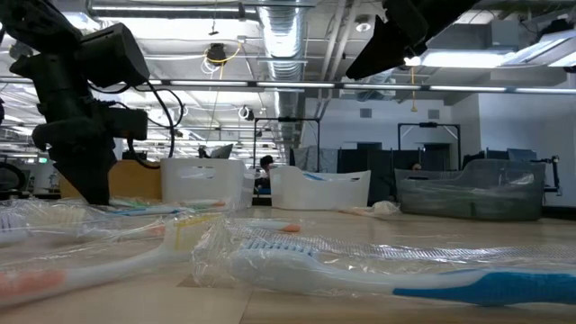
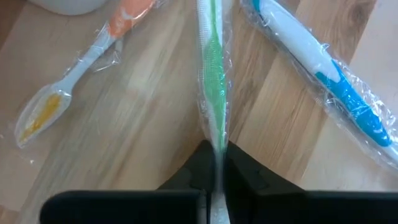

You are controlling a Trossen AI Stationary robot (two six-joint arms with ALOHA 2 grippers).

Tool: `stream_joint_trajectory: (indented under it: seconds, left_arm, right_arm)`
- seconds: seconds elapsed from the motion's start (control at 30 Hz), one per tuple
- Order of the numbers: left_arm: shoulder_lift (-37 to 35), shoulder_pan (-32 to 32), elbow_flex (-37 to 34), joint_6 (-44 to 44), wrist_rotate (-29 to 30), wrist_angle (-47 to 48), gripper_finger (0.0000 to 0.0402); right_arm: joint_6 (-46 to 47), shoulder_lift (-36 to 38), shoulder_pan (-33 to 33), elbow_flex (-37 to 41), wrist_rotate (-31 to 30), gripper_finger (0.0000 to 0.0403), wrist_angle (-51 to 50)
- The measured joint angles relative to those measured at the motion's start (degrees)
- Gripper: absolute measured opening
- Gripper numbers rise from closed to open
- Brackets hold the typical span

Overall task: Pick & Place Toothbrushes
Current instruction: Put the green toothbrush into the black bin

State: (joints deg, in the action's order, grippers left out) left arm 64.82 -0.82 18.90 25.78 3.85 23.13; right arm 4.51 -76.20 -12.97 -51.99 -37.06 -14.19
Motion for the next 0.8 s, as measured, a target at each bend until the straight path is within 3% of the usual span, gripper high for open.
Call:
stream_joint_trajectory:
  seconds: [0.3,0.8]
  left_arm:
    - [0.1,-0.4,1.1,0.2,-5.0,0.9,0.001]
    - [0.3,-8.5,7.9,0.3,-5.2,5.9,0.0008]
  right_arm:
    - [2.4,0.0,-0.2,0.0,4.5,0.0225,3.5]
    - [6.5,0.0,-0.2,0.0,7.4,0.0225,5.7]
